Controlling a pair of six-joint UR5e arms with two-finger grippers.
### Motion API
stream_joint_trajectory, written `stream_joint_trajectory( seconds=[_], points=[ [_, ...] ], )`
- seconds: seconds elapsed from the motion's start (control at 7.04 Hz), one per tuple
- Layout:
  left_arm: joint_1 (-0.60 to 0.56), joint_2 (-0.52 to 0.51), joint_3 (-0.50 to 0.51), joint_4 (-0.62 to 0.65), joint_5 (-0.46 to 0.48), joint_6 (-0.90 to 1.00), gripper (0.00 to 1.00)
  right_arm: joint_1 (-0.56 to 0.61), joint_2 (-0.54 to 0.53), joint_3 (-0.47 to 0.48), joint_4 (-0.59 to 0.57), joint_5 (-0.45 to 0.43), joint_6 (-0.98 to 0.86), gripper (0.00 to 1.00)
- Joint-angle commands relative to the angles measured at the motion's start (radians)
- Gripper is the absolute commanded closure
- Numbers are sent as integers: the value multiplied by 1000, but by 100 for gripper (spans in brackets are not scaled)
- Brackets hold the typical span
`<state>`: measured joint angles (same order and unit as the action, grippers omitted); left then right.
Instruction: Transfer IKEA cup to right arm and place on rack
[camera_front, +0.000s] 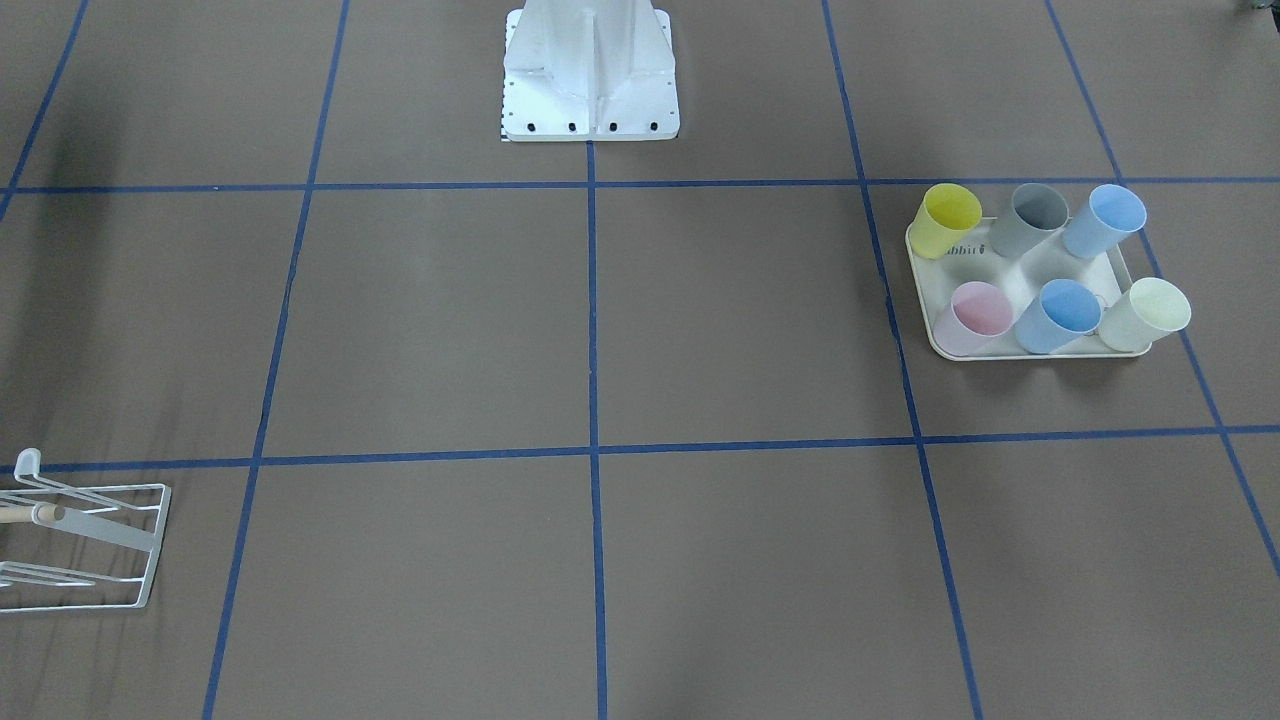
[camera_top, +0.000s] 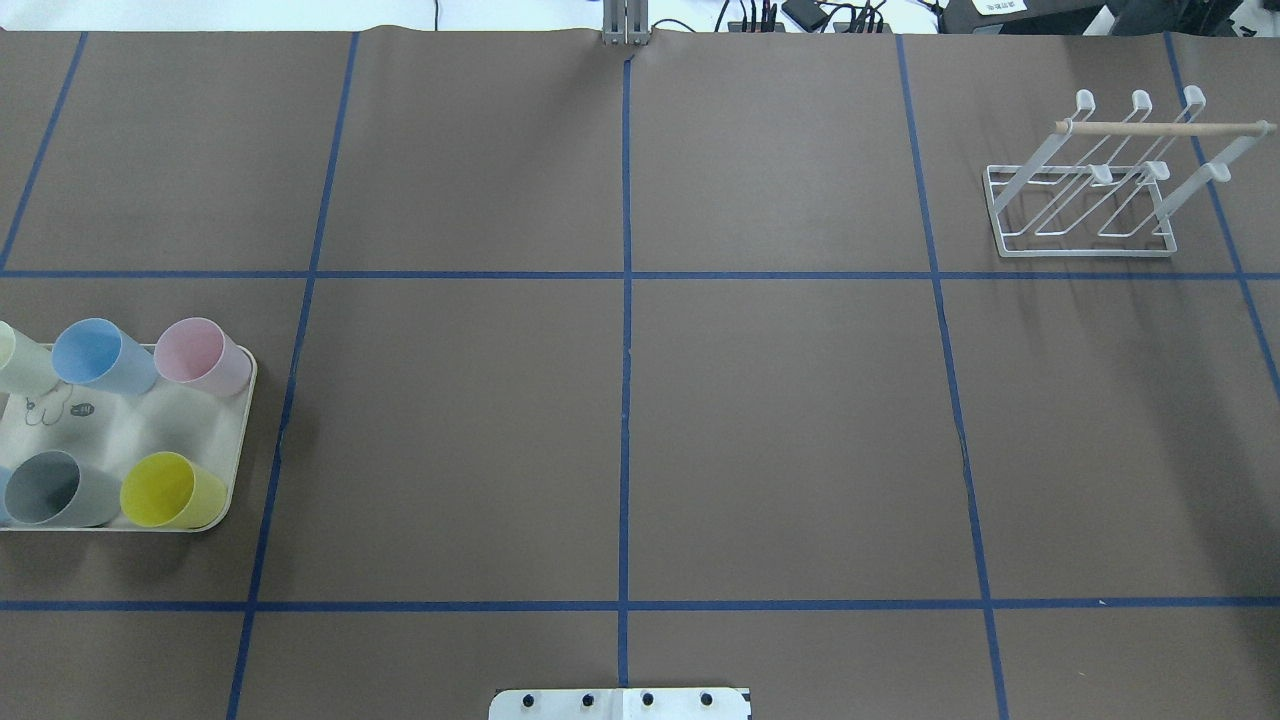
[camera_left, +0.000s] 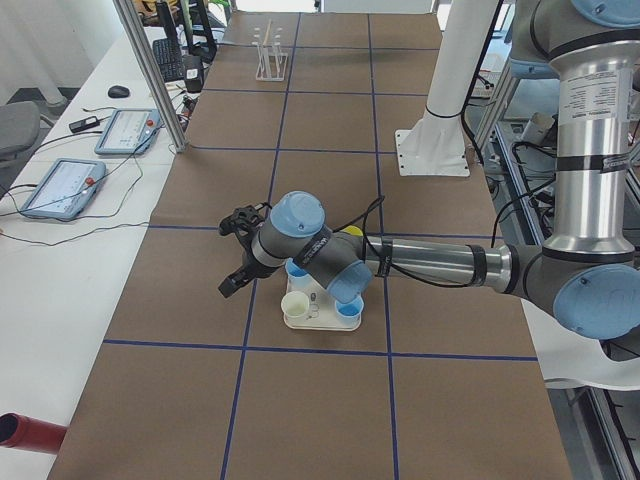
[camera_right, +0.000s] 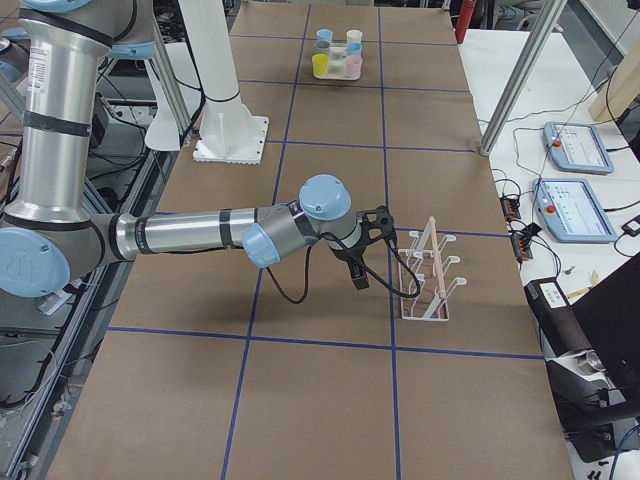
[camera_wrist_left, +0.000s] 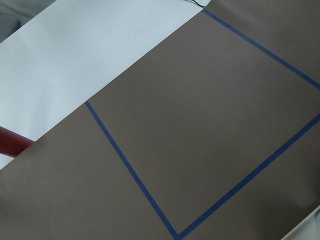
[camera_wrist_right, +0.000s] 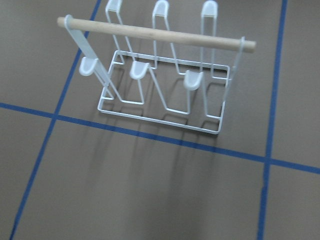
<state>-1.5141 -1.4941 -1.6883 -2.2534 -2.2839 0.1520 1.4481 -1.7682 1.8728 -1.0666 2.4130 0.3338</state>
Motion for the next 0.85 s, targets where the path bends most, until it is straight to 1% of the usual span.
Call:
stream_joint_trajectory(
  seconds=[0.0, 0.14, 0.28, 0.43, 0.57, 0.71],
  points=[
    [40, 62, 36, -88, -3, -75, 0, -160, -28, 15, 154, -34, 219, 1],
    [96, 112, 44, -209, 3, -209, 0, -237, -31, 49, 154, -129, 300, 1],
    [168, 145, 74, -362, 10, -336, 0, -300, -31, 61, 154, -203, 345, 1],
    [208, 147, 135, -444, 21, -372, 0, -322, -24, 68, 154, -207, 361, 1],
    [247, 146, 165, -489, 111, -387, 0, -330, -20, 75, 154, -213, 370, 0],
    [270, 141, 173, -491, 144, -406, 1, -333, -20, 75, 154, -213, 370, 0]
  ],
)
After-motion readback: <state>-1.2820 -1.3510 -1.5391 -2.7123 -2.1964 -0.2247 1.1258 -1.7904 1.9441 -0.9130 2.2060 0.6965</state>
